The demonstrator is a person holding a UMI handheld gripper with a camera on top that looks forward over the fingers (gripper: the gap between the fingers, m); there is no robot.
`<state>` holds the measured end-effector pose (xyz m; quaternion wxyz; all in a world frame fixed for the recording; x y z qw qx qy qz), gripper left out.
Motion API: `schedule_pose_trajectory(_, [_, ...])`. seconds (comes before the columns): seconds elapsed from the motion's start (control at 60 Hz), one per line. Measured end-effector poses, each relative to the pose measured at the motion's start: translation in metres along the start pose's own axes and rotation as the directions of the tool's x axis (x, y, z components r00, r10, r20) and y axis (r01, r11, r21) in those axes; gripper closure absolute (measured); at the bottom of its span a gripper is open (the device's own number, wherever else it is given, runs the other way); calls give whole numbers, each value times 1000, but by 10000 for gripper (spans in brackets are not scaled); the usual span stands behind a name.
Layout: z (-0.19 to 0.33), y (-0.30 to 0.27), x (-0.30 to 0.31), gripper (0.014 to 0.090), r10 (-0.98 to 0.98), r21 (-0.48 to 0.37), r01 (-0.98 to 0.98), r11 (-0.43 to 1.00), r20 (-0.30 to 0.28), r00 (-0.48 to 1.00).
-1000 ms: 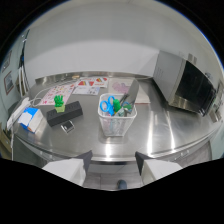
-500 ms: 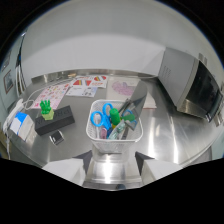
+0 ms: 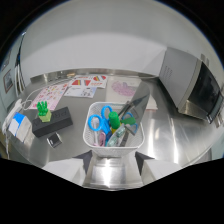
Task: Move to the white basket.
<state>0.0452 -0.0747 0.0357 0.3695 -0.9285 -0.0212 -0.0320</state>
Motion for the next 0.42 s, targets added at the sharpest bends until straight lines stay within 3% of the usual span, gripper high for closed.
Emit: schedule_pose_trajectory(0.417, [-2,4,-1,207,1,-3,-1,1000,3,1000])
